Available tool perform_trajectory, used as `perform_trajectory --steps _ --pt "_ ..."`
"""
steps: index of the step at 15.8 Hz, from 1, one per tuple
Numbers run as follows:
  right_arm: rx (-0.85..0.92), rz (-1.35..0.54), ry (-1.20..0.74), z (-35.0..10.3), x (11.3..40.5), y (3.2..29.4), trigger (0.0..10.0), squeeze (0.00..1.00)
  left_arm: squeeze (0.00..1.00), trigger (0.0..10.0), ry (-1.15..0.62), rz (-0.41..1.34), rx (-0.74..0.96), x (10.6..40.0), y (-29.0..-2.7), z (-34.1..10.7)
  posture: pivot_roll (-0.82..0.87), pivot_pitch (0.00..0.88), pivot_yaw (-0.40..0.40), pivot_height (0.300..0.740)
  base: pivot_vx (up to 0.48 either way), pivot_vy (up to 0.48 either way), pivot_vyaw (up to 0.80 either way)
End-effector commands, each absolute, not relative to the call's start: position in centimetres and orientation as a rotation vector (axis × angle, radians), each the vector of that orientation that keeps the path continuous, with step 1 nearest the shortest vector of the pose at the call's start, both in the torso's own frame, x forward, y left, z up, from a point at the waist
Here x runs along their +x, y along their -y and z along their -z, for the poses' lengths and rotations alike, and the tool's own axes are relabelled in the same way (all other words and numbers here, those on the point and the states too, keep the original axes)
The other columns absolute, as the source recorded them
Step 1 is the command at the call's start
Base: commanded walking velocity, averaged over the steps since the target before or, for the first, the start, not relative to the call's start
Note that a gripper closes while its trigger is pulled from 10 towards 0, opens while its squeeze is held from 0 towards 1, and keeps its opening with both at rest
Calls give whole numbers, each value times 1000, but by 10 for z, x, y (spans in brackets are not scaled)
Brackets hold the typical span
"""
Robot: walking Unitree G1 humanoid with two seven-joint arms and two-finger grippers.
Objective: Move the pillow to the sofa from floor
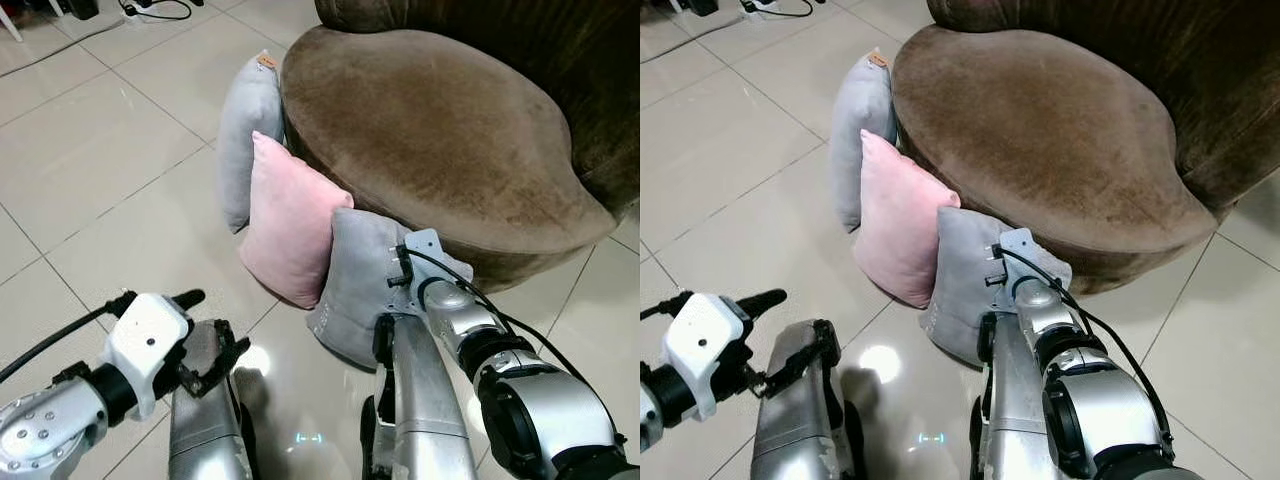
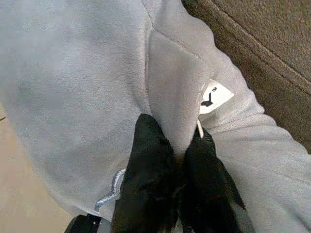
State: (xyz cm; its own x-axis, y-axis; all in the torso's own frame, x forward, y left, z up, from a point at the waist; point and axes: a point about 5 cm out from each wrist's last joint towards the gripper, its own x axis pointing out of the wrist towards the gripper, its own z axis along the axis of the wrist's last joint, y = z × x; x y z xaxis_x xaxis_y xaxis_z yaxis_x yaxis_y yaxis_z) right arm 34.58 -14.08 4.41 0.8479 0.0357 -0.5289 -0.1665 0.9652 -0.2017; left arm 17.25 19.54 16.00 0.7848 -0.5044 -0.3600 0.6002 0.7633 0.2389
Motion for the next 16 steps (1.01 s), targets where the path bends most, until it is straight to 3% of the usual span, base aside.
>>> perform_trajectory --steps 1,6,9,14,16 --pt "-252 -180 -589 -33 337 134 0 0 0 10000 -294 613 353 173 -193 -156 183 166 -54 495 0 0 0" --pt "-309 -425 -474 -43 340 125 0 0 0 10000 -208 531 363 195 -196 -157 152 85 -84 495 0 0 0" --pt "-357 -470 -437 -42 336 131 0 0 0 10000 -187 512 351 203 -195 -154 121 48 -81 495 0 0 0" --pt "-215 -356 -279 -70 348 170 0 0 0 10000 -132 508 343 223 -185 -149 82 0 -69 495 0 0 0" --pt "-148 -391 -61 -116 349 196 0 0 0 10000 -104 501 333 228 -181 -147 57 0 -58 495 0 0 0"
